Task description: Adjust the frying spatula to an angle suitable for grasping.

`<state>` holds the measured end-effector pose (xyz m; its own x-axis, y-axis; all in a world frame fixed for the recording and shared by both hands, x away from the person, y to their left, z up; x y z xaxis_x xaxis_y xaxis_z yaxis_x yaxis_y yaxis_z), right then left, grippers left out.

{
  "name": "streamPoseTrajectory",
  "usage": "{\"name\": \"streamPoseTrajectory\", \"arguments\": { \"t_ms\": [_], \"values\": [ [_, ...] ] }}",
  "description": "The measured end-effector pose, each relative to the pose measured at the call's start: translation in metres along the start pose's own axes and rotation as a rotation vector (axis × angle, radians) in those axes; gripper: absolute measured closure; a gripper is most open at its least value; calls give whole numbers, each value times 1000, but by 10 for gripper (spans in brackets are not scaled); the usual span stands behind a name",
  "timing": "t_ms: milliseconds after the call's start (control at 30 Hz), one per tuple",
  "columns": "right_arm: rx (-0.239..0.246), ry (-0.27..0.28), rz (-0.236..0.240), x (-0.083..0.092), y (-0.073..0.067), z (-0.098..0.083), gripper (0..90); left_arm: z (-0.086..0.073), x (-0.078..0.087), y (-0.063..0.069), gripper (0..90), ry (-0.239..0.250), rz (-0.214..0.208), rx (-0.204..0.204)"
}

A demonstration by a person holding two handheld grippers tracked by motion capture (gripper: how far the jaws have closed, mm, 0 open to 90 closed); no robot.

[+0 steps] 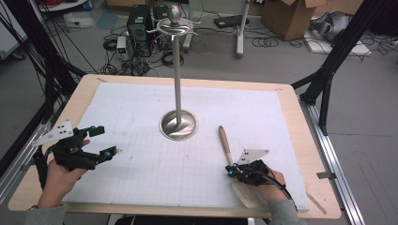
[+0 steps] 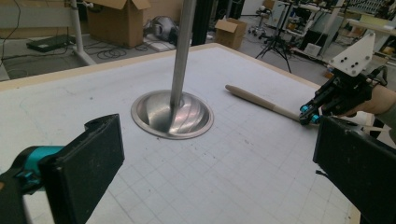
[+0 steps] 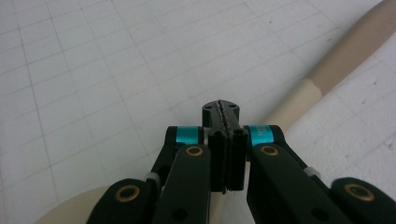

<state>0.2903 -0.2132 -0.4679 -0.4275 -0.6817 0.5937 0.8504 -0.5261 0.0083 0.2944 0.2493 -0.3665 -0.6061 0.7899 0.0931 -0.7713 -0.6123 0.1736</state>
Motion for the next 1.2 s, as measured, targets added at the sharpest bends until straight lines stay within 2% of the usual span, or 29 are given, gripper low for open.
{"name": "streamPoseTrajectory", "arguments": {
  "t_ms": [667, 933, 1033, 1200],
  "values": [
    [-68, -11, -44, 29, 9, -20, 900, 2, -20, 1, 24, -4, -44, 1],
    [-66, -13, -55, 33, 11, -23, 900, 2, -21, 1, 24, -6, -48, 1],
    [-44, -29, -69, 32, 10, -21, 900, 2, -21, 1, 24, -7, -45, 2],
    [-65, -20, -86, 32, 13, -19, 900, 0, -22, 1, 24, -16, -44, 0]
  ]
}}
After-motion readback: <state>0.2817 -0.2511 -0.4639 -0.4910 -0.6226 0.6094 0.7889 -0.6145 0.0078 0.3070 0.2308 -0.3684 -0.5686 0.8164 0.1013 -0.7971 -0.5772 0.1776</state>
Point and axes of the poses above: each handheld gripper's, and its own axes: x roughly backward along the jaws, z roughly out of its top, y roughly to its right, the point moved 4 cm from there along -x, roughly forward along the jaws, and after that the axes turned 8 degrees about y, right-handed, at the moved point
